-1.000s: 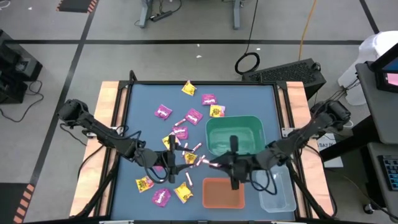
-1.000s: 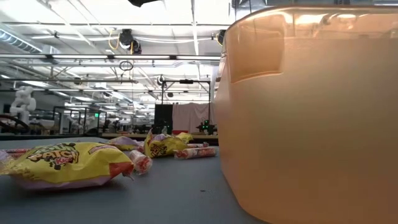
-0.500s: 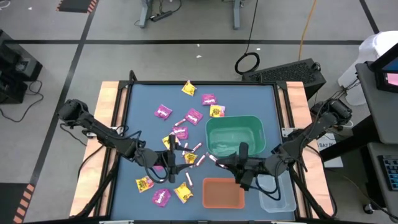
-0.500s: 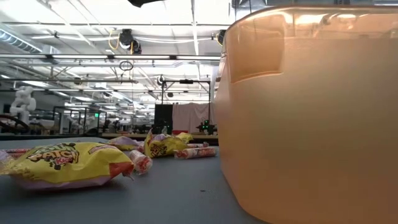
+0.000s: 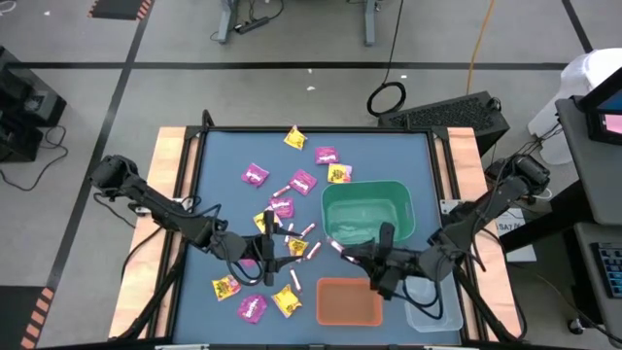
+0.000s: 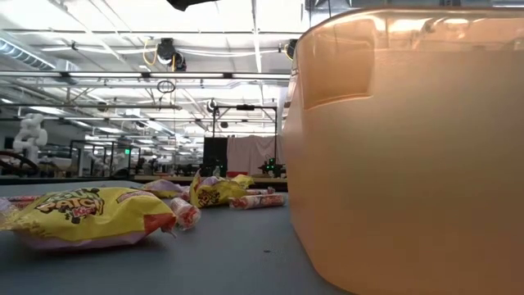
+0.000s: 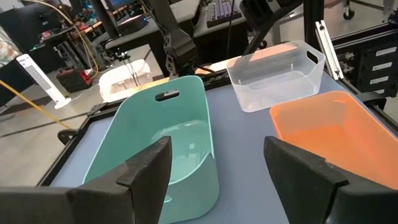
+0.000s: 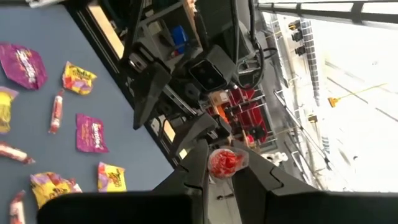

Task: Sort candy
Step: Put the white candy into the orange bin

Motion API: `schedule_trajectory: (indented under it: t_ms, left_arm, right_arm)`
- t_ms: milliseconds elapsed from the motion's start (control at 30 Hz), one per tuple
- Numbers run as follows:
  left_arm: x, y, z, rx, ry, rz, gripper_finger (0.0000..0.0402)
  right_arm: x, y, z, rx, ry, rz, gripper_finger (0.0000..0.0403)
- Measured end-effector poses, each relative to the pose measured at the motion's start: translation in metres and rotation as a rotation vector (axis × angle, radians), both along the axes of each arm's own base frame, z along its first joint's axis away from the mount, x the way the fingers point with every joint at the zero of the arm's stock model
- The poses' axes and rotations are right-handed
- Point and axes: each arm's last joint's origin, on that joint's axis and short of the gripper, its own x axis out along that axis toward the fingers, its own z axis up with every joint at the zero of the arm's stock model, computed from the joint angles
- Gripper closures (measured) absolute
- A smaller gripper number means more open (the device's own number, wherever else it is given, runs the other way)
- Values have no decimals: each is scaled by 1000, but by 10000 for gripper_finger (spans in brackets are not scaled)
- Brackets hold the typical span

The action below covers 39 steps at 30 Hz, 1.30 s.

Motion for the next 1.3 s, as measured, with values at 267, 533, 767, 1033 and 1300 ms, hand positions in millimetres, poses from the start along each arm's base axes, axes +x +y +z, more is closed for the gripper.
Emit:
schedule_trajectory:
  t_ms: [267,533,767,1033,1300]
  left_arm:
    - [0,0,0,0,0,0,142]
    - [0,0,0,0,0,0,142]
    - [0,0,0,0,0,0,142]
    - [0,0,0,1,0,0,142]
    - [0,0,0,0,0,0,142]
  right_arm:
    - [-6,9,0,216,-23,27,359]
    - [-12,16,-1,627,-54,35,359]
    - [-13,17,0,961,-87,27,359]
    - [-13,17,-4,1142,-70,1,359]
    - [-14,16,-11,1157,-29,-34,359]
